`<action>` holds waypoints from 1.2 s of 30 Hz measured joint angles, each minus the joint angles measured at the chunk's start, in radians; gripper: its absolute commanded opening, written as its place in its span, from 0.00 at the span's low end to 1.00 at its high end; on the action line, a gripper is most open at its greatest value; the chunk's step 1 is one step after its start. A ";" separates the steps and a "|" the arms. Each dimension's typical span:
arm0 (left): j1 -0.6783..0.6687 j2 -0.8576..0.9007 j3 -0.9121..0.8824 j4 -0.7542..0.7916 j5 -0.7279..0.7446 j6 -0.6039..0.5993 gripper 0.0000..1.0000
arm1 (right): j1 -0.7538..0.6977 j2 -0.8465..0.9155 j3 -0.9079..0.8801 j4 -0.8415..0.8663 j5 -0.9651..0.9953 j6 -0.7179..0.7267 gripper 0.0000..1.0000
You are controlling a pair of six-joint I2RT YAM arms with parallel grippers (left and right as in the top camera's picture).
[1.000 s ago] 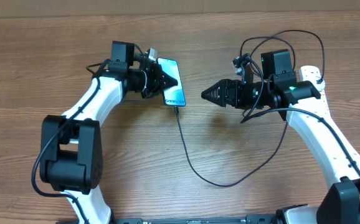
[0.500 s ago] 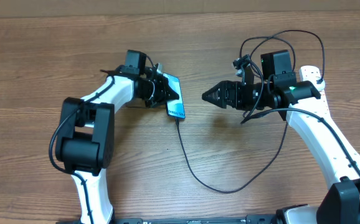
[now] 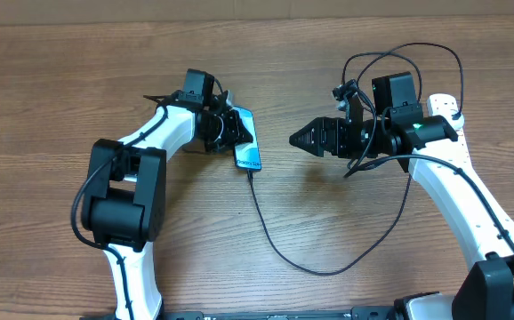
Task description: Plug charger to phone and switch on socket
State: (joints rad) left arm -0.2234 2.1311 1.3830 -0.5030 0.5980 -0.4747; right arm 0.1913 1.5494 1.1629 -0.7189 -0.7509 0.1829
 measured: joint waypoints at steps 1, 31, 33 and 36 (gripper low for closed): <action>0.000 0.000 0.000 -0.006 -0.007 0.003 0.28 | 0.000 0.000 0.000 0.000 0.000 0.000 0.90; 0.074 -0.020 0.150 -0.490 -0.324 0.028 1.00 | -0.457 0.000 0.000 0.014 0.284 0.078 1.00; 0.084 -0.004 0.218 -0.555 -0.356 0.043 1.00 | -0.517 0.000 0.000 0.046 0.338 0.094 1.00; 0.083 0.002 0.349 -0.639 -0.389 0.070 1.00 | -0.586 0.000 0.000 0.121 0.406 0.108 1.00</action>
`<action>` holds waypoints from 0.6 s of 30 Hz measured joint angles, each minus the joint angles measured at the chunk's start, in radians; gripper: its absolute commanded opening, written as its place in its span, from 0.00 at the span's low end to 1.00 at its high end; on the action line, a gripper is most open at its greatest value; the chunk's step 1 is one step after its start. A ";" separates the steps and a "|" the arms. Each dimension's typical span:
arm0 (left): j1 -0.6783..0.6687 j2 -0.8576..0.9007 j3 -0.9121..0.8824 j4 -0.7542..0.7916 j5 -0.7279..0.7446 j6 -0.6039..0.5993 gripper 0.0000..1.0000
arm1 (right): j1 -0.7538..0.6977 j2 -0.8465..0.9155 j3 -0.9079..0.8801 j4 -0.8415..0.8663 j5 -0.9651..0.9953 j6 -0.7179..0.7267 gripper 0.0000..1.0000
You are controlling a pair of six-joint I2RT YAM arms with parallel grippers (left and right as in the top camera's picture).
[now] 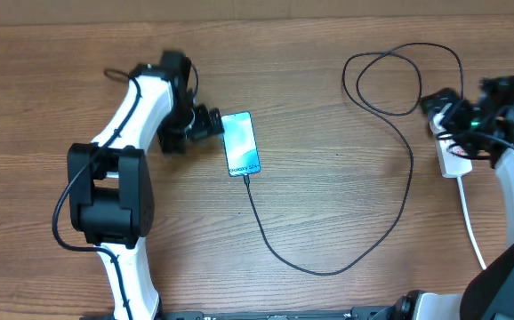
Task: Plug charger to phone and switch on socket
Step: 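Lower the phone flat onto the table and open the left gripper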
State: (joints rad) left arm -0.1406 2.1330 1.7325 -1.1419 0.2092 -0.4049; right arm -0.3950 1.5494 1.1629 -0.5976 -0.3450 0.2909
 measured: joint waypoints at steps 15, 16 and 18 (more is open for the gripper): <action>-0.163 0.000 0.384 -0.144 -0.031 0.121 1.00 | -0.159 0.218 0.063 0.192 0.083 0.065 0.52; -0.174 0.000 0.385 -0.144 -0.031 0.122 1.00 | -0.159 0.249 0.077 0.193 0.083 0.072 0.34; -0.192 0.000 0.385 -0.144 -0.031 0.125 1.00 | -0.159 0.301 0.101 0.194 0.087 0.084 0.15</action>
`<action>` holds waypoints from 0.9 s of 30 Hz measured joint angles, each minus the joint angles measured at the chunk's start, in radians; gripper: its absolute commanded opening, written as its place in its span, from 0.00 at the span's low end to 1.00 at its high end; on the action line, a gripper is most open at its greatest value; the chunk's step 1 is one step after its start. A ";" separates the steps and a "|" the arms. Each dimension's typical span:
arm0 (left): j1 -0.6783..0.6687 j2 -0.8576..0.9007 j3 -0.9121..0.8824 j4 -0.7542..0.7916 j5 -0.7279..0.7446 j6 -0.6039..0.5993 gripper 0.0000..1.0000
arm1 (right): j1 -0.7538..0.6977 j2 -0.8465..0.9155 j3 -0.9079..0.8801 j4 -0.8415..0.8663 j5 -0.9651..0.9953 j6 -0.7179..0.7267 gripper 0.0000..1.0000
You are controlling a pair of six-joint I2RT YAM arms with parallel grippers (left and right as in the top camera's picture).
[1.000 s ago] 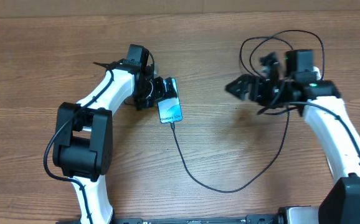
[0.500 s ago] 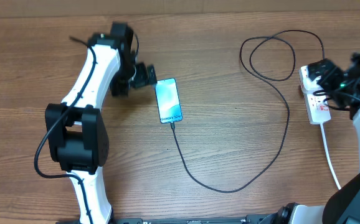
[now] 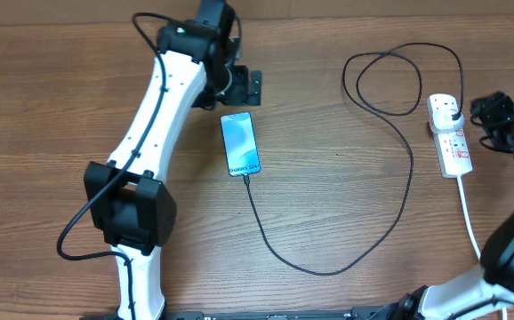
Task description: Plug charger to phone and switch on socket
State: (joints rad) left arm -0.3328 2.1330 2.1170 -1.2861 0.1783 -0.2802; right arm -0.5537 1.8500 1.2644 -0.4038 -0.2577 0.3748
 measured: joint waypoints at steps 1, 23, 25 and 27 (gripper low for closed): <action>-0.007 0.000 0.000 0.000 0.000 0.000 1.00 | 0.000 0.024 0.010 0.000 0.000 0.008 0.10; -0.026 0.000 0.000 0.003 0.000 0.000 1.00 | 0.004 0.164 0.032 -0.041 0.007 0.021 0.04; -0.026 0.000 0.000 0.004 0.000 0.000 1.00 | 0.008 0.164 0.032 -0.040 0.007 0.021 0.04; -0.026 0.000 0.000 0.004 0.000 0.000 1.00 | 0.016 0.164 0.038 -0.045 0.010 0.021 0.04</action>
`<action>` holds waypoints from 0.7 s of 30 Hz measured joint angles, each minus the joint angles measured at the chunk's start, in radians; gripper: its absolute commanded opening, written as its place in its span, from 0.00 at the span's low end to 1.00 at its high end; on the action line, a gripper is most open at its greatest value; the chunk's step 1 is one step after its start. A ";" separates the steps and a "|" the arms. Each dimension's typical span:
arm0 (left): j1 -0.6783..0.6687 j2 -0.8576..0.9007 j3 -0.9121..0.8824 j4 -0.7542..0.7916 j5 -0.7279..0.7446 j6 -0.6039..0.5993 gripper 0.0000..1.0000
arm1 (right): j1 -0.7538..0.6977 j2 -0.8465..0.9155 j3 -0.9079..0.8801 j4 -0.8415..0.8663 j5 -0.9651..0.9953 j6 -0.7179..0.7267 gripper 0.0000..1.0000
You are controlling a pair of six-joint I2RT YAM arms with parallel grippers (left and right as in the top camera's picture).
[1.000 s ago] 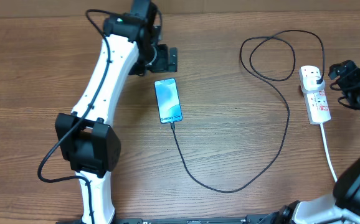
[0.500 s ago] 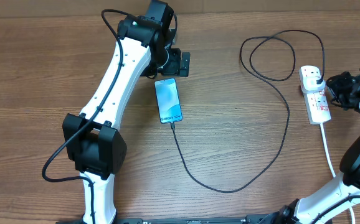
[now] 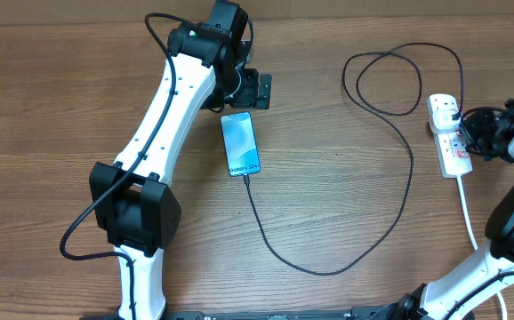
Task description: Plug charger to phone and switch on socket
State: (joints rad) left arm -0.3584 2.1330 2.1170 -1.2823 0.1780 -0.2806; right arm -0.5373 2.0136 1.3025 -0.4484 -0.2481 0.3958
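A phone (image 3: 241,144) with a lit blue screen lies flat on the wooden table. A black charger cable (image 3: 321,270) is plugged into its near end. The cable curves right, loops at the back and ends at a plug (image 3: 445,108) in the white power strip (image 3: 453,153) at the right. My left gripper (image 3: 261,90) hovers open just beyond the phone's far end, holding nothing. At the strip's right side my right gripper (image 3: 469,131) points at its middle, fingers together, about touching it. The strip's switch is too small to read.
The cable's loop (image 3: 399,78) lies at the back between the two arms. The strip's white lead (image 3: 470,222) runs toward the table's near edge on the right. My left arm (image 3: 164,116) stretches across the left half of the table.
My right gripper has moved left, from just off the strip's right side to its edge. My left gripper has shifted slightly right beyond the phone. Phone and cable have not moved.
At first my left gripper held the phone tilted, cable plugged in, while my right gripper hung mid-table. Then the phone lay flat, my left gripper beside it and my right over the strip. After that my left gripper stood beyond the phone, my right near the strip, now against it.
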 measured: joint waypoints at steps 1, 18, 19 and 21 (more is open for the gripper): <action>0.000 0.000 0.000 0.000 0.000 0.000 1.00 | 0.004 0.000 0.002 -0.003 0.005 0.000 0.04; 0.000 0.000 0.000 0.001 0.000 0.000 1.00 | 0.048 -0.001 0.049 -0.127 0.101 -0.003 0.04; 0.000 0.000 0.000 0.001 0.000 0.000 1.00 | 0.048 -0.003 0.053 -0.144 0.095 -0.003 0.04; 0.000 0.000 0.000 0.000 0.000 -0.003 1.00 | 0.056 -0.012 0.053 -0.175 0.090 0.000 0.04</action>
State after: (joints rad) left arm -0.3584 2.1330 2.1170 -1.2823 0.1780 -0.2836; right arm -0.4812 2.0014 1.3552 -0.6235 -0.1585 0.3958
